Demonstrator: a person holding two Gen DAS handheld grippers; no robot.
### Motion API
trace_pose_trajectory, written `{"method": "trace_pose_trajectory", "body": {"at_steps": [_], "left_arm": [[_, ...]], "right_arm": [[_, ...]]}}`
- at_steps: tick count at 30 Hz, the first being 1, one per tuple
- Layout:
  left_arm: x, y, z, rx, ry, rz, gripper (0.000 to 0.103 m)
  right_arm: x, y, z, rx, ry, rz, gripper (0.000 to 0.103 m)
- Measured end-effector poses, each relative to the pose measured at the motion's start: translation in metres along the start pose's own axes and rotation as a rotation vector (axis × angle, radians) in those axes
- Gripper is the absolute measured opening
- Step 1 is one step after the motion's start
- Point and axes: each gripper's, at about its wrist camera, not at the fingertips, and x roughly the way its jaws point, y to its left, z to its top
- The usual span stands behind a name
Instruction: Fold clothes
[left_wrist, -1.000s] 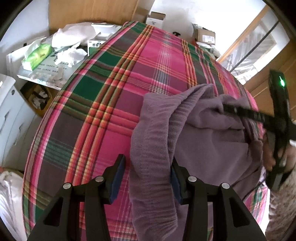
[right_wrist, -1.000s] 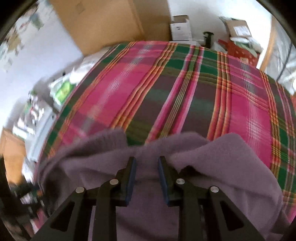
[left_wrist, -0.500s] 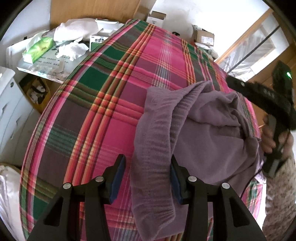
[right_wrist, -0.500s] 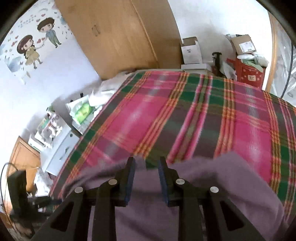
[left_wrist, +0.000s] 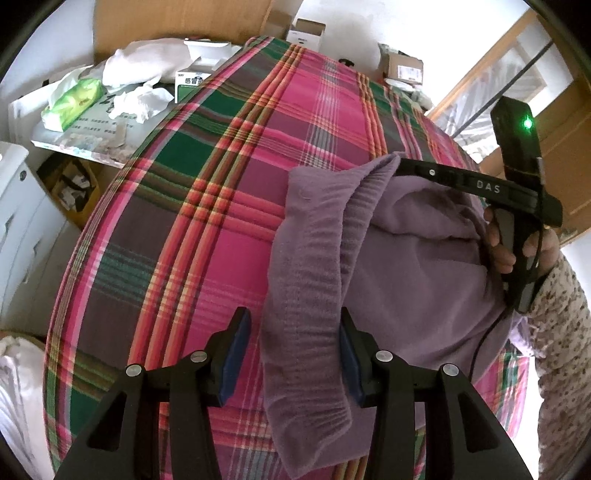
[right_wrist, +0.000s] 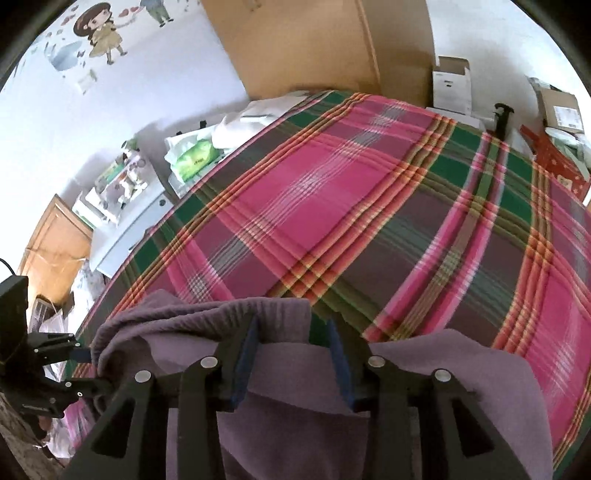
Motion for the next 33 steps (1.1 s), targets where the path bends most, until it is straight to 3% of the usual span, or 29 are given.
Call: {"method": "trace_pose_trajectory", "body": {"at_steps": [6,13,19,22,33], "left_arm": [[0.000,-0.005,0.001,0.040,0.014,0.020,0.048],[-0.001,0.001,0.002,0.020,0.016,-0.016,0.047],[-0.002,0.008,-0.002,-0.006,-0.007,-0.044,0.038],[-0.004,0.017,-0.002,-0.052,-0.004,-0.092,0.030],[-0.029,0.044,-0.013,-0.136,-0.073,-0.142,0.020]], "right_arm": [[0.009,0.001,0.005,0.004,0.025,0.012,0.038],[0.009,0.016,0.006,-0.027,0.014,-0.069,0.013],[-0.016,0.037,0.014,-0.070,-0.087,-0.127,0.010],[-0.029,0.052,0.022,-0.097,-0.134,-0.133,0.010],[-0.035,0.111,0.055,-0.187,-0.237,-0.137,0.010]]}}
